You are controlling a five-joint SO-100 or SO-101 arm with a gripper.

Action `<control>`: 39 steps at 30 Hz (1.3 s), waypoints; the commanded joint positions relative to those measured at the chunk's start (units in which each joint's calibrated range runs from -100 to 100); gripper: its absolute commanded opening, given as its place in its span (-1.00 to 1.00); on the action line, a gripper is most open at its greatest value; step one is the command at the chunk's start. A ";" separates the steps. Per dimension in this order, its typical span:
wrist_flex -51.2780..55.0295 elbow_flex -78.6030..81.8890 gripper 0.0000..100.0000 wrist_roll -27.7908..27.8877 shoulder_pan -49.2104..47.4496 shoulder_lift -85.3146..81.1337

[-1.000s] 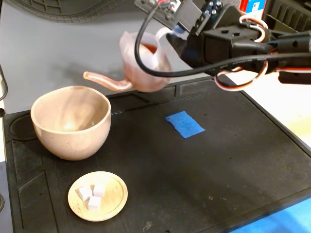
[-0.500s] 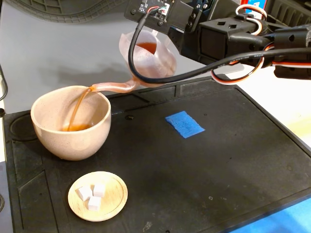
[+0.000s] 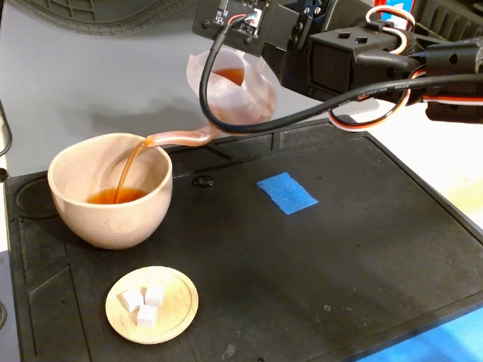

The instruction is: Pick up a kettle and pour liquid into a cup.

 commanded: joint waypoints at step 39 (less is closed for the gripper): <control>-3.55 17.91 -0.99 -18.21 7.97 -1.25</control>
